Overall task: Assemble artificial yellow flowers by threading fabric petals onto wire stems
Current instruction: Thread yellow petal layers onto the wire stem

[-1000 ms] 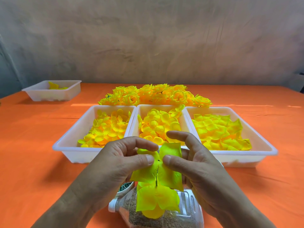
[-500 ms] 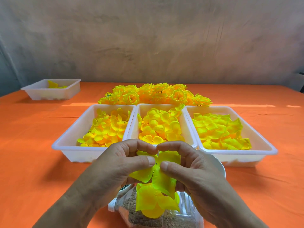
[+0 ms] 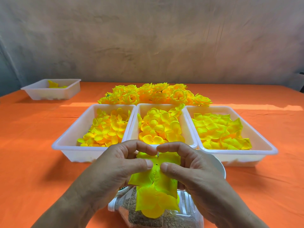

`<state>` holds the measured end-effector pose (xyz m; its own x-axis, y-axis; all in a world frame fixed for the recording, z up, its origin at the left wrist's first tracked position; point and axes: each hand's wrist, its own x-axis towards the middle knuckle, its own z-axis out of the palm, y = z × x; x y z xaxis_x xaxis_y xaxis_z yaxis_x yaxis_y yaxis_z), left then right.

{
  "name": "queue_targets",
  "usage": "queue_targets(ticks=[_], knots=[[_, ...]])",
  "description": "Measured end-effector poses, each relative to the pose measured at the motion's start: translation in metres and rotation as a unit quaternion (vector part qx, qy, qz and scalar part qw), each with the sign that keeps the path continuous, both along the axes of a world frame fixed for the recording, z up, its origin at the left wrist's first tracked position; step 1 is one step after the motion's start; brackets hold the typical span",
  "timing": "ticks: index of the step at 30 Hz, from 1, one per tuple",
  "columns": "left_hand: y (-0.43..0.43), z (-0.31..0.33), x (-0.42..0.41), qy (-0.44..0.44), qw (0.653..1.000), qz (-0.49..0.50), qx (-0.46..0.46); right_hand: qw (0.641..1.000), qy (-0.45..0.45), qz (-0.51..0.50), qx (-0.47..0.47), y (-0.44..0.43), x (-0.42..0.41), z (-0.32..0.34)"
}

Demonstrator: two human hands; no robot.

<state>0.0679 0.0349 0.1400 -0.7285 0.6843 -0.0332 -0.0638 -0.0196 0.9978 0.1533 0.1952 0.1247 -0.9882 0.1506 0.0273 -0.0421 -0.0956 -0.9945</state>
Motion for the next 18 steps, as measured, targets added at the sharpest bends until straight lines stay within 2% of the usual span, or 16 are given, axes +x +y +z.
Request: queue_targets(ticks=[18], knots=[[0.0006,-0.006,-0.0003,-0.016,1.0,0.021,0.003,1.0,-0.013,0.014,0.023,0.0025,-0.0029,-0.0016]])
